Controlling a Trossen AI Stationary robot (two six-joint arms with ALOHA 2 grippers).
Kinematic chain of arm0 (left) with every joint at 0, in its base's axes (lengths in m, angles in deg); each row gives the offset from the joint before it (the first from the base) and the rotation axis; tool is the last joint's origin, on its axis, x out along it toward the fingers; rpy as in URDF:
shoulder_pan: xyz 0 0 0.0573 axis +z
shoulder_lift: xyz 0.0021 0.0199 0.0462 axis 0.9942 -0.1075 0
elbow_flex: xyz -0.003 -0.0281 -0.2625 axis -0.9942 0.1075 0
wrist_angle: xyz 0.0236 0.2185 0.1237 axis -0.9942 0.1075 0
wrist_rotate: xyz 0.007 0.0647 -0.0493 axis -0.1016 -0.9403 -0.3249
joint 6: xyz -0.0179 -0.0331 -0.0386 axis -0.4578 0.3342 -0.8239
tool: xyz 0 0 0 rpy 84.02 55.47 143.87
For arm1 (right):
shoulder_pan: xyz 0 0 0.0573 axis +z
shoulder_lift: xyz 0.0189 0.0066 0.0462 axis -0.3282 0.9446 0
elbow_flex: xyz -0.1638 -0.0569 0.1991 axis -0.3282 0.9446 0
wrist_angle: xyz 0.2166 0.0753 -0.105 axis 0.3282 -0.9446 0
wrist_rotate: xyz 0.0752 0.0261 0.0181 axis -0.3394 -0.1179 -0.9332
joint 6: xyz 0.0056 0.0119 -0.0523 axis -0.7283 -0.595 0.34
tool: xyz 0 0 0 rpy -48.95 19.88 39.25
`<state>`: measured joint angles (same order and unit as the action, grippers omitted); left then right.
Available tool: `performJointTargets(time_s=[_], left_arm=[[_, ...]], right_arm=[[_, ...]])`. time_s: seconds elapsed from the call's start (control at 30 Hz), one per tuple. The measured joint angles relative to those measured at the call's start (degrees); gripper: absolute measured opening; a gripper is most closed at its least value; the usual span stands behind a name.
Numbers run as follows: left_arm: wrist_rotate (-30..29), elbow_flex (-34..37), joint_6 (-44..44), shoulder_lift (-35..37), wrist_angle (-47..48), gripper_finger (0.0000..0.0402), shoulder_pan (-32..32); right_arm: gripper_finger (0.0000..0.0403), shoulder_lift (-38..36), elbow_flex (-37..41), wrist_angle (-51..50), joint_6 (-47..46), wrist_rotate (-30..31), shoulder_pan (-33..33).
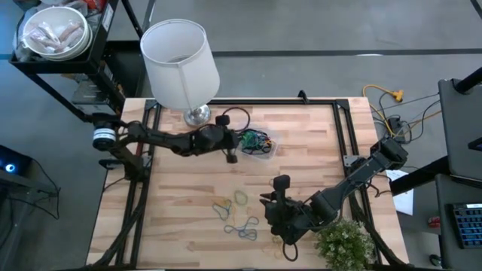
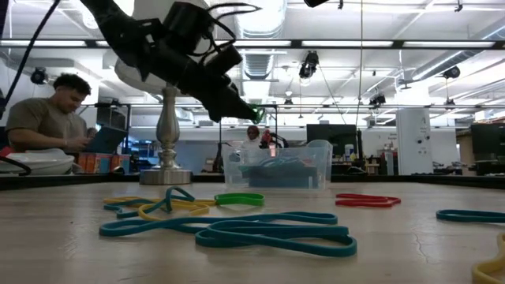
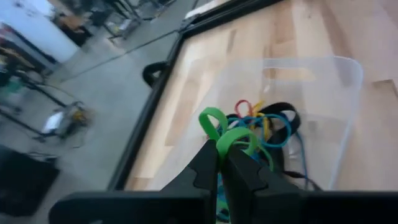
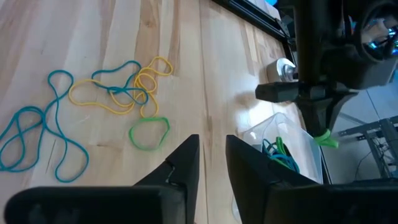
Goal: Pick and place rubber bands into bin
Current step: Put the green rubber bands into the bin, then put the red rubber bands into the bin
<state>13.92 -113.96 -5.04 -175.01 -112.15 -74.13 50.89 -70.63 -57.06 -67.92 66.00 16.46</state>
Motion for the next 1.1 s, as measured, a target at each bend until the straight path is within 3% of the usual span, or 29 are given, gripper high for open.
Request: performJointTargets(time_s=[0.53,0.9,1.1], left_arm=[[1.4,-5.2,-1.1,-6.7,0.0,0.0002,0.4],[0.0,-5.5,-1.1,-6.8,0.5,0.0088,0.4],[-0.3,-5.6,-1.1,-6.4,2.1,0.0105,0.4]], right_arm=[[0.0064,0.0,0.2,0.0,-0.2,0.0,0.0],[0.0065,0.0,0.7,-0.1,-0.2,0.0,0.0],[0.0064,0.0,0.8,-0.1,-0.2,0.0,0.0]])
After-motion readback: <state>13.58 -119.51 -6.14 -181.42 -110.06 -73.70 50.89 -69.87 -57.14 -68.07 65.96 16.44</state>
